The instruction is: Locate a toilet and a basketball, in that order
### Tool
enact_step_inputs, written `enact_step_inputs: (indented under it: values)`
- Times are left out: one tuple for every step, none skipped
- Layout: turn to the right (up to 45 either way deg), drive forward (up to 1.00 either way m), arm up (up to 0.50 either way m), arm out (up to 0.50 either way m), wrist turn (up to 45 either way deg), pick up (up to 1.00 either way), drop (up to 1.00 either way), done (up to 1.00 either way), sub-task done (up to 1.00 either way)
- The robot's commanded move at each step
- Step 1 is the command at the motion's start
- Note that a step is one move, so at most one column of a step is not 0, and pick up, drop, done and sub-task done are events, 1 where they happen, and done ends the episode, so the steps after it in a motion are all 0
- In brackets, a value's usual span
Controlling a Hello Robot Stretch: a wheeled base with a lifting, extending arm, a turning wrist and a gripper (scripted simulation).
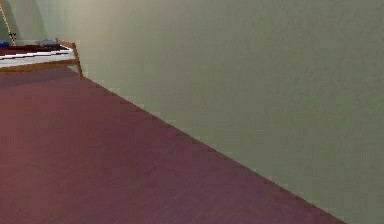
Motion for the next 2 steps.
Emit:
enact_step_inputs:
  values:
    - [-12.0,0.0,0.0,0.0,0.0,0.0,0.0,0.0,0.0]
    - [0.0,0.55,0.0,0.0,0.0,0.0,0.0,0.0,0.0]
